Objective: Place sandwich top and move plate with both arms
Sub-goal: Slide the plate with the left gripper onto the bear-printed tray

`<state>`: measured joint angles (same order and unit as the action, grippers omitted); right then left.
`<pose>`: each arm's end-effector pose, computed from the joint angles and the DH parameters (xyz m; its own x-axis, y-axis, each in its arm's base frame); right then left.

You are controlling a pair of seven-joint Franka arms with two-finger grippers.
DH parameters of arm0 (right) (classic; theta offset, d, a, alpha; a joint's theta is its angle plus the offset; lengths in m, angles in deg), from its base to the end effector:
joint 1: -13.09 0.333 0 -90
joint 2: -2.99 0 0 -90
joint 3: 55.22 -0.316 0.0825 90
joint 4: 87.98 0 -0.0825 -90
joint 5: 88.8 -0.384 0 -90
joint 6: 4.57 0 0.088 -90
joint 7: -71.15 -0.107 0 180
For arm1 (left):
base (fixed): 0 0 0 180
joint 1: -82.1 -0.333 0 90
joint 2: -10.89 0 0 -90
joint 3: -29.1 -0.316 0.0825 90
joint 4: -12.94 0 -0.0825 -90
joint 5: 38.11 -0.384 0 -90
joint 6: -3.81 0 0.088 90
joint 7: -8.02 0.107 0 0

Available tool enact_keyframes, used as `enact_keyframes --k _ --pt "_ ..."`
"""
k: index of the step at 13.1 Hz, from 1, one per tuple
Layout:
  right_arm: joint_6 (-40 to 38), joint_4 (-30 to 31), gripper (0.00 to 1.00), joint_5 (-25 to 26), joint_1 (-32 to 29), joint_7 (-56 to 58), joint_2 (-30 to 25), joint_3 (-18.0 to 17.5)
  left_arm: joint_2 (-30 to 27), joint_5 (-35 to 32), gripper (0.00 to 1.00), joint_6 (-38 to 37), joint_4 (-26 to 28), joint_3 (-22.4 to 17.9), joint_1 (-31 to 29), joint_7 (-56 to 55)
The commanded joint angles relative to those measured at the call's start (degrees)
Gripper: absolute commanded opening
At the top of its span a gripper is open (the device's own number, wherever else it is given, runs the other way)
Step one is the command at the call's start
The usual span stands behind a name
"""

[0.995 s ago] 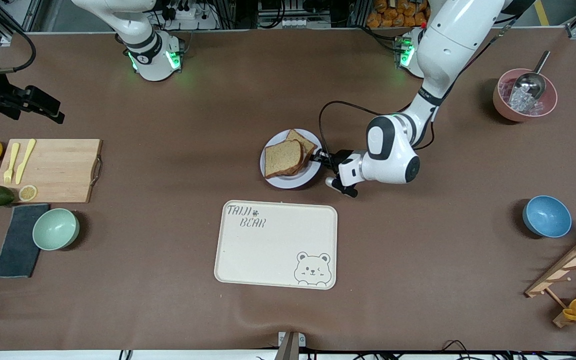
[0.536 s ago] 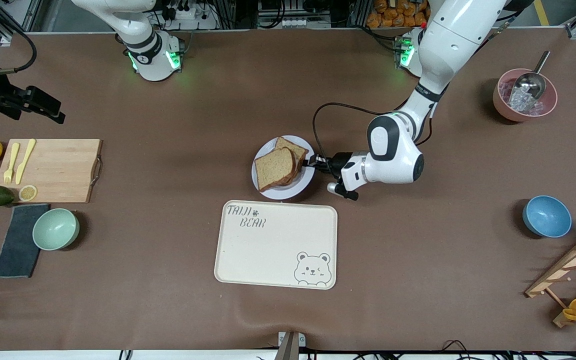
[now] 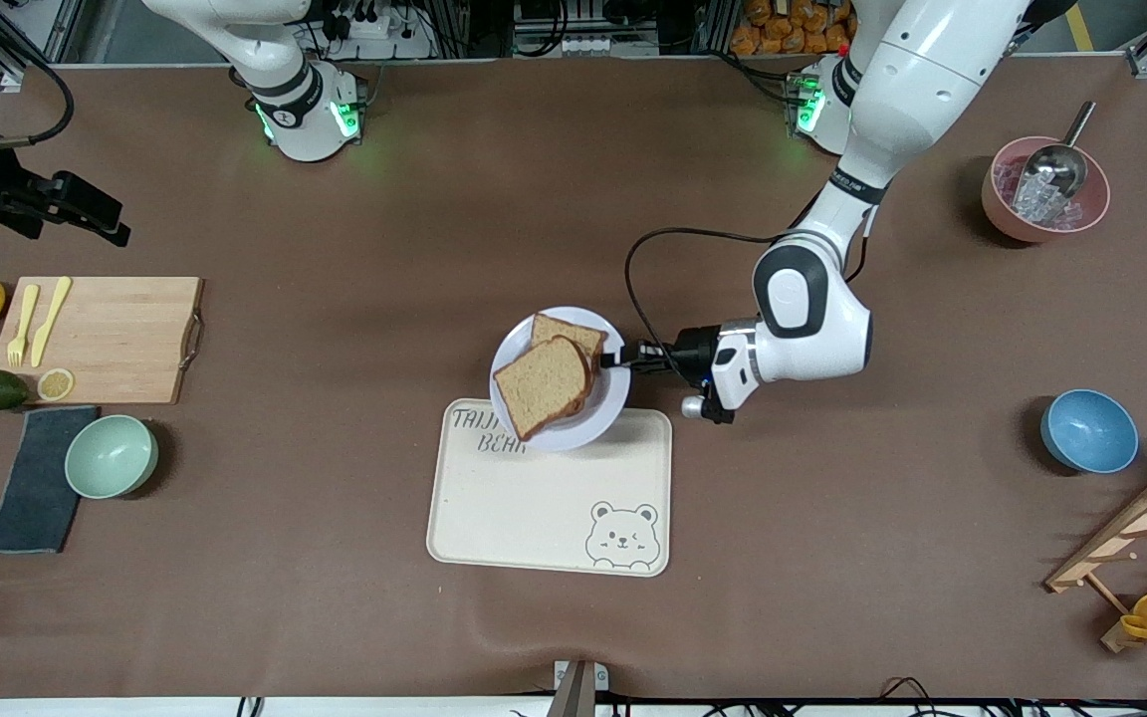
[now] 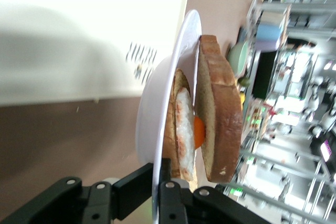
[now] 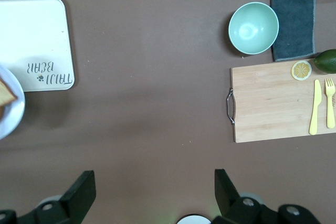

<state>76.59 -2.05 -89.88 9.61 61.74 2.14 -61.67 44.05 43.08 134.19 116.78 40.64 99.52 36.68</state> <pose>0.5330 0.0304 0.6525 0.9915 -0.1095 -0.0703 -0.1102 -0.9939 -0.0057 0.5673 -0.3300 0.2349 0.9882 0.0272 -0.1510 0.1462 -0.4659 0.8727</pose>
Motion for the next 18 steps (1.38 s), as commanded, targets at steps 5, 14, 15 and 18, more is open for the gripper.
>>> enact_keyframes --k 5,14,15,18 --pt "0.3 0.2 1.0 0.9 0.5 0.4 -0.3 0.3 11.3 11.0 0.0 11.7 -13.4 0.2 4.3 -0.8" --pt "-0.1 0.6 1.0 0.5 0.3 0.1 -0.3 0.3 19.4 11.0 0.25 20.4 -22.1 0.1 8.0 -0.7" --pt "-0.2 0.6 1.0 0.3 0.3 0.1 -0.3 0.3 19.2 10.8 0.87 22.0 -22.1 0.1 8.1 -0.4" --pt "0.2 0.6 1.0 0.3 0.3 0.1 -0.2 0.3 18.1 10.0 1.0 25.1 -21.7 -0.2 8.2 0.1"
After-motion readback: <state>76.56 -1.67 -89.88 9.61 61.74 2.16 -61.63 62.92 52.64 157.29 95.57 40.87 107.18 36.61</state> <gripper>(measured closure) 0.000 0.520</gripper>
